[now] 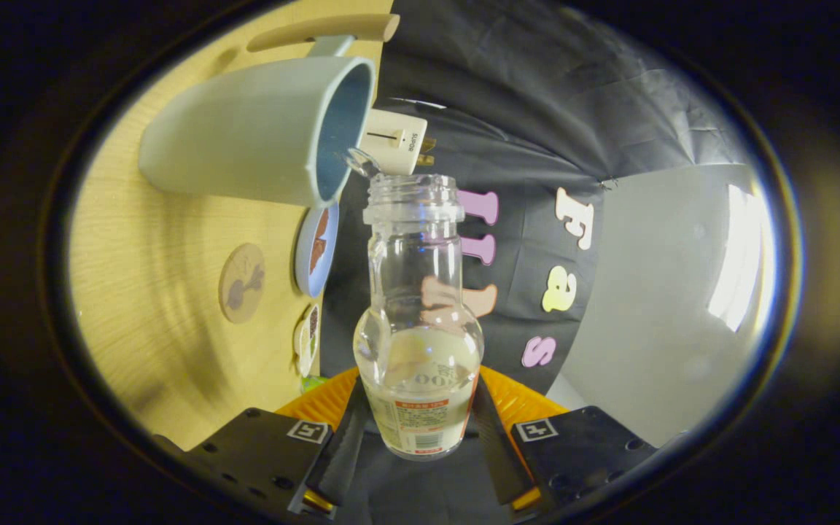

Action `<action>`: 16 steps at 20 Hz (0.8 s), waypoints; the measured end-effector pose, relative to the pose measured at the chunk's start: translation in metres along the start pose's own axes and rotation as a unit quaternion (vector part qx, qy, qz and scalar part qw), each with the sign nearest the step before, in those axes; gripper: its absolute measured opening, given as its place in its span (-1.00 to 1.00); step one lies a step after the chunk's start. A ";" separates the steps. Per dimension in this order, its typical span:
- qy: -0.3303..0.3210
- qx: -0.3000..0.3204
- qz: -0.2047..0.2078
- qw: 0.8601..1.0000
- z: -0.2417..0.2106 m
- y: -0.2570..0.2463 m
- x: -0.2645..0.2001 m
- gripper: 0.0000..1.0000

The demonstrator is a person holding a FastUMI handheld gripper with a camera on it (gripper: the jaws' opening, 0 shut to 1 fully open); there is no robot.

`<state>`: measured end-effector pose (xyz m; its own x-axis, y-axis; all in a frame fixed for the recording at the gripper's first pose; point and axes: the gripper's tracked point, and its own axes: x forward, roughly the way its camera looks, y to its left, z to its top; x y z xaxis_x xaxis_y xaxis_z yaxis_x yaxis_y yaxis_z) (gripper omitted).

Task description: Take the bottle from table, then pour the juice into the cup, finally place the bottle on the coaster

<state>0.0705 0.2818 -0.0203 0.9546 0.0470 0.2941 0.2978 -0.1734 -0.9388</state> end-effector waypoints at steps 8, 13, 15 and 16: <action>-0.006 -0.032 -0.028 0.999 0.004 -0.008 -0.002 0.54; -0.030 -0.075 -0.065 0.995 0.014 -0.021 -0.005 0.54; -0.031 -0.076 -0.070 0.994 0.015 -0.023 -0.006 0.55; -0.033 -0.081 -0.077 0.993 0.015 -0.025 -0.006 0.55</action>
<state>0.0571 0.3008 -0.0014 0.8980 0.1484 0.4143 0.4400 -0.3157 -0.8407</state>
